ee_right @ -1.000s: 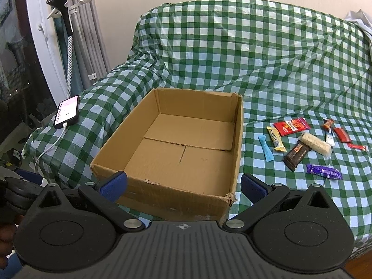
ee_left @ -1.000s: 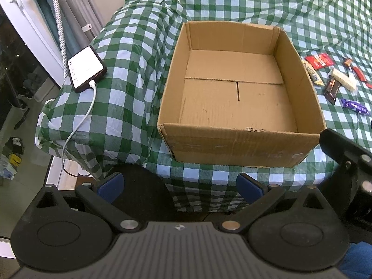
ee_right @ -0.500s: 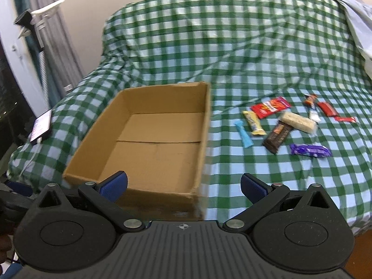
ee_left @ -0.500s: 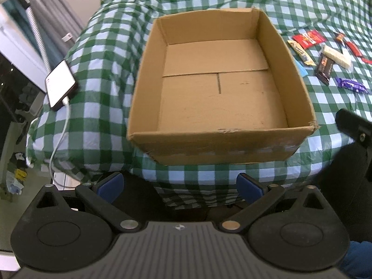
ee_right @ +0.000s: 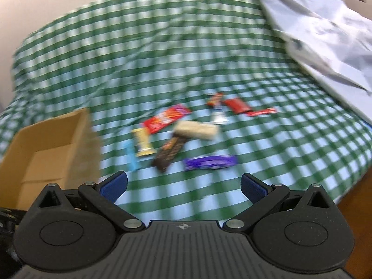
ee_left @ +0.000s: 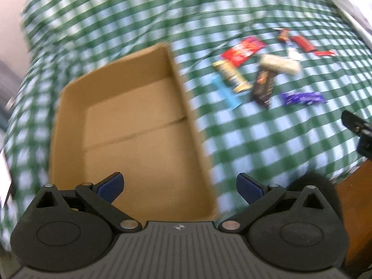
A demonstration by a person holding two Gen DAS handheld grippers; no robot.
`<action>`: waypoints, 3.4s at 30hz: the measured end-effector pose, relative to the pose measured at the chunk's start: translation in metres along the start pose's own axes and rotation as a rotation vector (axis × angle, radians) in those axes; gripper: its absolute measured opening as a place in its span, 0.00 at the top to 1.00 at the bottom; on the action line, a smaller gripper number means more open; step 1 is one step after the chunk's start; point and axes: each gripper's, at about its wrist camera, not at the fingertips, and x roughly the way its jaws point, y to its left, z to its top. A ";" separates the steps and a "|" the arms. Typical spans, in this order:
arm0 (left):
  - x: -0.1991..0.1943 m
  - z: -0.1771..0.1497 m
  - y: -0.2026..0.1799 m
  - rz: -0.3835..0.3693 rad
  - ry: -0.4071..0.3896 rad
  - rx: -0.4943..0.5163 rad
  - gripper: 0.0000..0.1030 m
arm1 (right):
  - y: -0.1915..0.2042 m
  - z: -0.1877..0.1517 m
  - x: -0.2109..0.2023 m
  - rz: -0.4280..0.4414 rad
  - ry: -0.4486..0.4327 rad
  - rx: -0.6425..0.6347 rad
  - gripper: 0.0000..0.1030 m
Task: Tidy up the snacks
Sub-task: 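Grasp the dark chocolate bar with the left tool while the right tool grasps the purple bar, then carry the dark bar with the left tool while the right tool carries the purple bar to the box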
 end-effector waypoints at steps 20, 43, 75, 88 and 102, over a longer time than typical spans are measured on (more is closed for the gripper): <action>0.217 0.183 -0.164 -0.199 0.178 0.331 0.00 | -0.084 0.011 0.249 0.214 0.193 -0.522 0.01; 0.073 0.116 -0.089 -0.302 0.009 0.069 0.58 | -0.092 0.008 0.113 0.162 0.017 -0.055 0.83; -0.087 -0.192 0.129 -0.085 -0.115 -0.290 0.58 | 0.163 -0.072 -0.142 0.556 0.096 -0.275 0.83; -0.089 -0.204 0.137 -0.115 -0.131 -0.320 0.58 | 0.180 -0.075 -0.156 0.523 0.078 -0.345 0.83; -0.082 -0.203 0.136 -0.118 -0.106 -0.319 0.58 | 0.178 -0.079 -0.150 0.523 0.093 -0.341 0.83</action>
